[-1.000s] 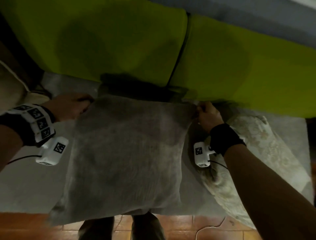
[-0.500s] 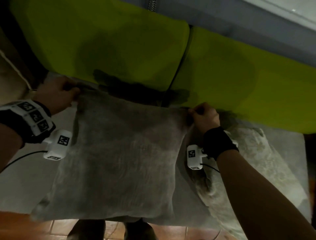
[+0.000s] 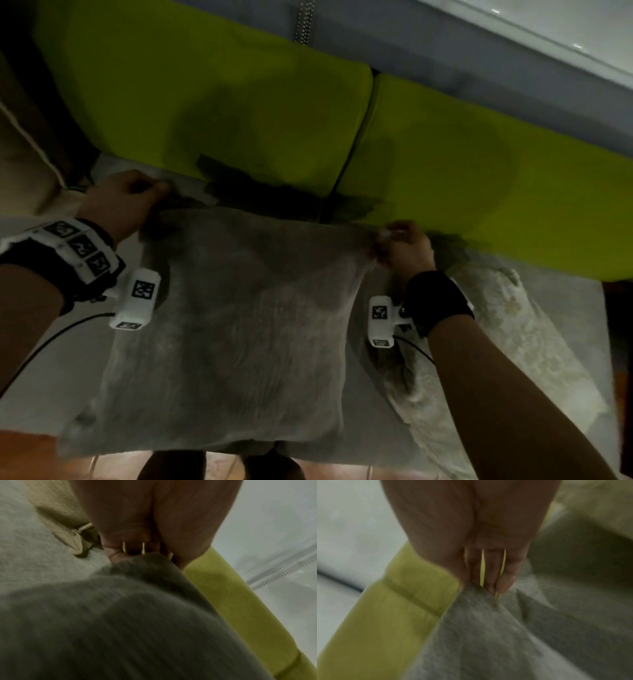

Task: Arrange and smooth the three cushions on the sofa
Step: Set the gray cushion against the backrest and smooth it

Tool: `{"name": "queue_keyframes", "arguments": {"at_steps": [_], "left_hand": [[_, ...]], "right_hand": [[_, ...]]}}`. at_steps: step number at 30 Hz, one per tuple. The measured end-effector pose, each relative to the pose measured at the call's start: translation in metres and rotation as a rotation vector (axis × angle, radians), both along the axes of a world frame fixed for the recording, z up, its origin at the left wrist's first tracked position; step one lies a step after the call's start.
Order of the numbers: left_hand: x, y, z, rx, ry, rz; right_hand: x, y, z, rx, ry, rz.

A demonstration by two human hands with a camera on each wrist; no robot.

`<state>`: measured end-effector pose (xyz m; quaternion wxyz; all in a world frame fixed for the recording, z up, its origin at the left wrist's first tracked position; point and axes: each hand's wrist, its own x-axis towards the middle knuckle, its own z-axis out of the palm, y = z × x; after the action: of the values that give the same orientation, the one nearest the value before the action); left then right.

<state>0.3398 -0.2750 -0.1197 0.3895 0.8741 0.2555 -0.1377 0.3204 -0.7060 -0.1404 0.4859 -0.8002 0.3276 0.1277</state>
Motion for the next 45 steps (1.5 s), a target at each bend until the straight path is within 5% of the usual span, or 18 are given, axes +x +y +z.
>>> {"name": "queue_keyframes", "arguments": {"at_steps": [3,10,14,18,23,28,32,34,45], "left_hand": [[0.0,0.022,-0.016,-0.026,-0.067,0.138],[-0.001,0.007,-0.021,-0.069,-0.054,0.089],[-0.001,0.025,-0.005,-0.03,-0.053,0.057],[-0.004,0.021,0.001,0.107,-0.083,-0.029],[0.001,0.016,0.015,0.21,-0.21,0.133],[-0.026,0.008,0.029,0.308,-0.351,-0.34],[-0.063,-0.003,0.02,0.329,-0.408,-0.904],[-0.082,-0.008,0.005,0.386,-0.362,-1.17],[-0.083,0.001,-0.051,0.406,-0.208,-1.372]], "right_hand": [[-0.004,-0.022,0.001,0.038,-0.064,-0.27],[0.009,-0.011,-0.007,0.144,0.101,0.142],[0.021,-0.005,0.007,0.314,0.185,0.133],[0.025,-0.011,0.006,0.006,0.034,0.31],[-0.007,0.01,0.008,-0.596,-0.235,0.369],[-0.046,0.029,0.026,-0.778,-0.563,0.743],[-0.078,0.057,0.023,-0.733,-0.716,1.294],[-0.088,0.067,0.005,-0.687,-0.712,1.409],[-0.087,0.073,-0.066,-0.644,-0.592,1.384]]}}
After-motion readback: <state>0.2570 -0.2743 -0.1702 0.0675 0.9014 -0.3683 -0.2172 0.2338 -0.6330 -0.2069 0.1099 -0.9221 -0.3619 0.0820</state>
